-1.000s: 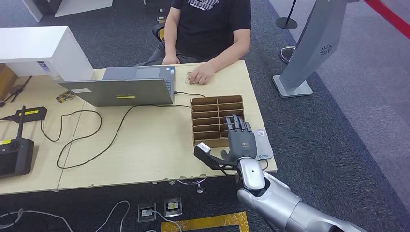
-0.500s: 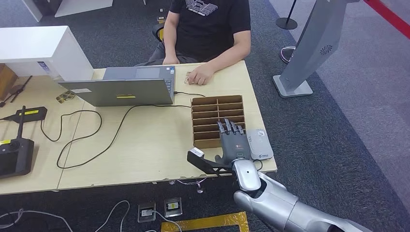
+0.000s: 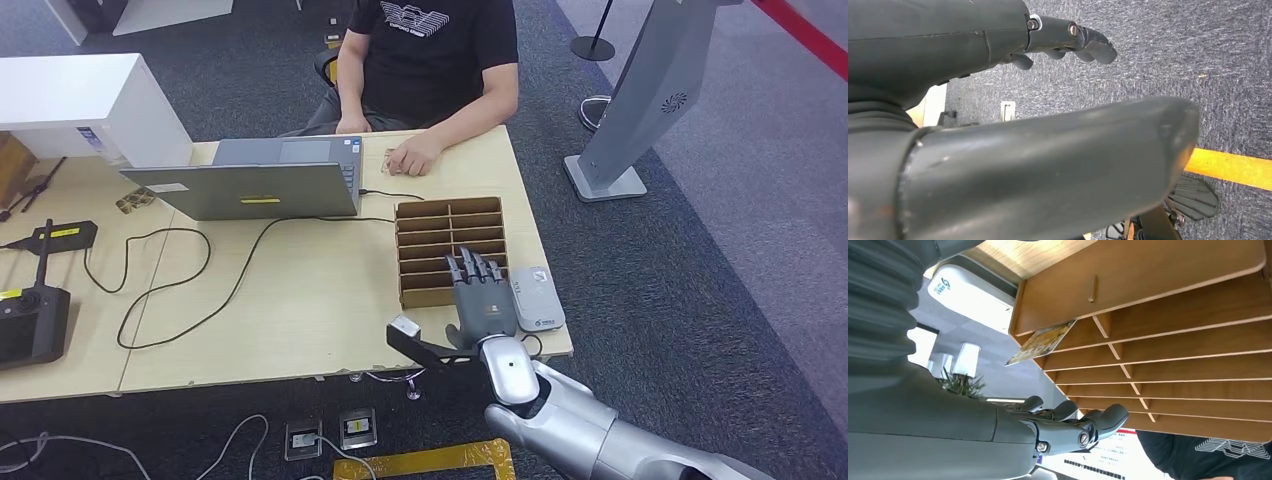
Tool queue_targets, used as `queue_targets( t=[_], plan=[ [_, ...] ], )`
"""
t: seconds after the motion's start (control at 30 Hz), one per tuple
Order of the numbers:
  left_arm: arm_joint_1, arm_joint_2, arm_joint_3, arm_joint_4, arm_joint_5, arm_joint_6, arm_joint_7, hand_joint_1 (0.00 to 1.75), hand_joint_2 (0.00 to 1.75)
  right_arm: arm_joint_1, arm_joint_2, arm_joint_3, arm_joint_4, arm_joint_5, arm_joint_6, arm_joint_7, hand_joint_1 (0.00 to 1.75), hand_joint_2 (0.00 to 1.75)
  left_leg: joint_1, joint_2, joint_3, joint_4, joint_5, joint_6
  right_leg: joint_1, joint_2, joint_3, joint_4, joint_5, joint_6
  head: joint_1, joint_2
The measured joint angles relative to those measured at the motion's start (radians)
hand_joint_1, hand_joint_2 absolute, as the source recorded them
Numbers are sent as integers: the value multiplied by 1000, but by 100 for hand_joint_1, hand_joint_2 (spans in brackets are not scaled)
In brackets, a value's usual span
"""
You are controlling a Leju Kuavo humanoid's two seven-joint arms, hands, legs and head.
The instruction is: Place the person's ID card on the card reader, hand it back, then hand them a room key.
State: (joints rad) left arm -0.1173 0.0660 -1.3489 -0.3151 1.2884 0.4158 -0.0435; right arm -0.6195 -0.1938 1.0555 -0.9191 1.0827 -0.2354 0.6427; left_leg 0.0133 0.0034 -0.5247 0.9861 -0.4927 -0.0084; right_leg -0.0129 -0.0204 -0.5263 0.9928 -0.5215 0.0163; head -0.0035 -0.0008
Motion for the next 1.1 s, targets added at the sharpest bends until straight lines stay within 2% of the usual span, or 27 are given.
queue_targets(
  t=[0.37,0.77,1.0,1.03,1.1],
  plan=[
    [0,0,0,0,-8,0,6,0,0,4,-14,-6,2,43,35,0,0,175,0,0,0,0,0,0,0,0,0,0,0,0,0,0],
    [0,0,0,0,-9,-2,15,0,0,12,-18,-58,4,82,48,0,0,175,0,0,0,0,0,0,0,0,0,0,0,0,0,0],
    [0,0,0,0,-9,-3,15,0,0,16,-19,-76,1,59,53,0,0,175,0,0,0,0,0,0,0,0,0,0,0,0,0,0],
    [0,0,0,0,-9,-3,15,0,0,16,-19,-76,1,52,52,0,3,175,0,0,0,0,0,0,0,0,0,0,0,0,0,0],
    [0,0,0,0,-9,-4,15,0,0,16,-19,-75,1,40,51,0,27,175,0,0,0,0,0,0,0,0,0,0,0,0,0,0]
  ],
)
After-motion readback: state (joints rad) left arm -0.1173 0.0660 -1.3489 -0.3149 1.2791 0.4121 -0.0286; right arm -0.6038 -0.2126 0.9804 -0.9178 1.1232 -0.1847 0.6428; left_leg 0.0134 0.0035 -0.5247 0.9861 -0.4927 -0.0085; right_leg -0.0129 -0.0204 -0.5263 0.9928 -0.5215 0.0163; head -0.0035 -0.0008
